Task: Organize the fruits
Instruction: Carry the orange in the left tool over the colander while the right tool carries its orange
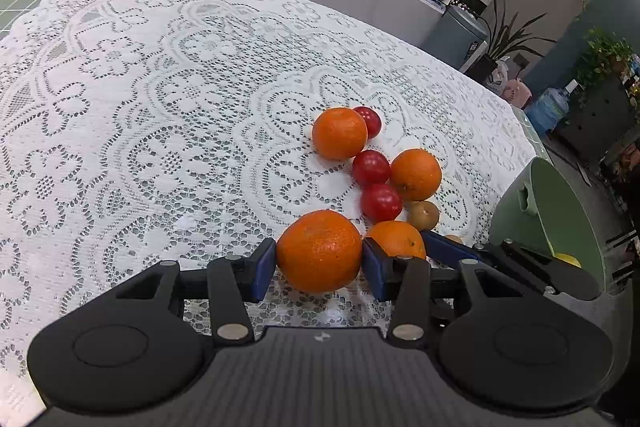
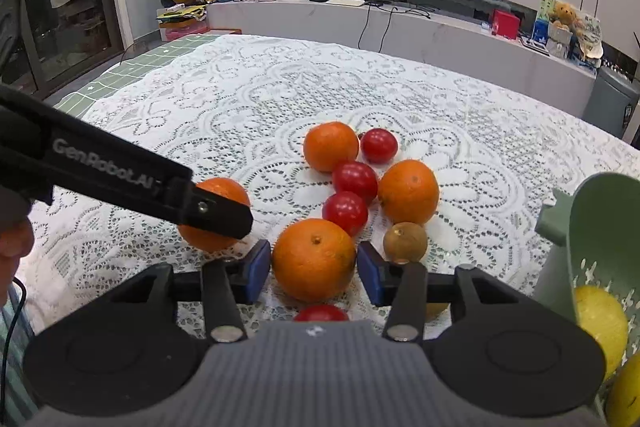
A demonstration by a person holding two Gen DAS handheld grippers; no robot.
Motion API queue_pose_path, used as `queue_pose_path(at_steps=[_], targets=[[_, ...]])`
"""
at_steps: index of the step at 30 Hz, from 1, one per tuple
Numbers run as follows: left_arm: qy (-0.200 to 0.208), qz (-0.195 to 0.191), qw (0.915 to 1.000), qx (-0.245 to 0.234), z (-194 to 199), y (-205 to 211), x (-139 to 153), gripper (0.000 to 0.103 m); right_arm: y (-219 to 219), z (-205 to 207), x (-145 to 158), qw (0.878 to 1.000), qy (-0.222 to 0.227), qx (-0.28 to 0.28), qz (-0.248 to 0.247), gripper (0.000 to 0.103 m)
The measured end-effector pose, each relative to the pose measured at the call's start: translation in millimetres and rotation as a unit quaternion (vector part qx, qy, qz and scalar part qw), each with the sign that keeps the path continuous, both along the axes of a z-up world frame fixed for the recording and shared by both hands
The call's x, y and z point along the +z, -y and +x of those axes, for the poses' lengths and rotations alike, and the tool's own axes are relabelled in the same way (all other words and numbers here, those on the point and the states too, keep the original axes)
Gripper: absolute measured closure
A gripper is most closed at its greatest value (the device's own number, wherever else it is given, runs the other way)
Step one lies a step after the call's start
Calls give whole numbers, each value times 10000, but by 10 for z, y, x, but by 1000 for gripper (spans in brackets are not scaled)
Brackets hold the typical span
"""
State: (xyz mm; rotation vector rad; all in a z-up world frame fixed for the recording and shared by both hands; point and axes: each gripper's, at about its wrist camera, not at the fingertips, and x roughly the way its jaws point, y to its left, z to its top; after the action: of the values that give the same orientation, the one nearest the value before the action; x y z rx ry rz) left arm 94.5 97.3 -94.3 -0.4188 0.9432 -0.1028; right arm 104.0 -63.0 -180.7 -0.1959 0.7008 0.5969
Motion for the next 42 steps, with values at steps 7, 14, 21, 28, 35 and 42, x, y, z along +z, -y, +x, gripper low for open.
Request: queue_pose_path(at_steps=[7, 14, 21, 28, 35, 42], targets=[[47, 43, 10000, 29, -51, -6, 61, 51, -27, -11, 31, 10000, 16, 14, -29, 60], [221, 96, 9997, 62, -129, -6, 207, 51, 44, -184, 281, 9992, 379, 122, 14, 60], [501, 160, 9986, -70, -226, 115, 411, 51, 287, -381, 533, 9979, 619, -53, 176, 60], [753, 244, 9958, -456, -309, 399, 597, 51, 589, -585, 712, 9958, 836, -269, 250, 60], [950, 379, 9908, -885, -343, 739, 746, 51, 888, -736, 796, 9937, 994, -491, 148, 60], [988, 599, 9840, -1354, -273, 1118, 835, 51, 1224, -800, 884, 9904, 1134, -784, -47, 60]])
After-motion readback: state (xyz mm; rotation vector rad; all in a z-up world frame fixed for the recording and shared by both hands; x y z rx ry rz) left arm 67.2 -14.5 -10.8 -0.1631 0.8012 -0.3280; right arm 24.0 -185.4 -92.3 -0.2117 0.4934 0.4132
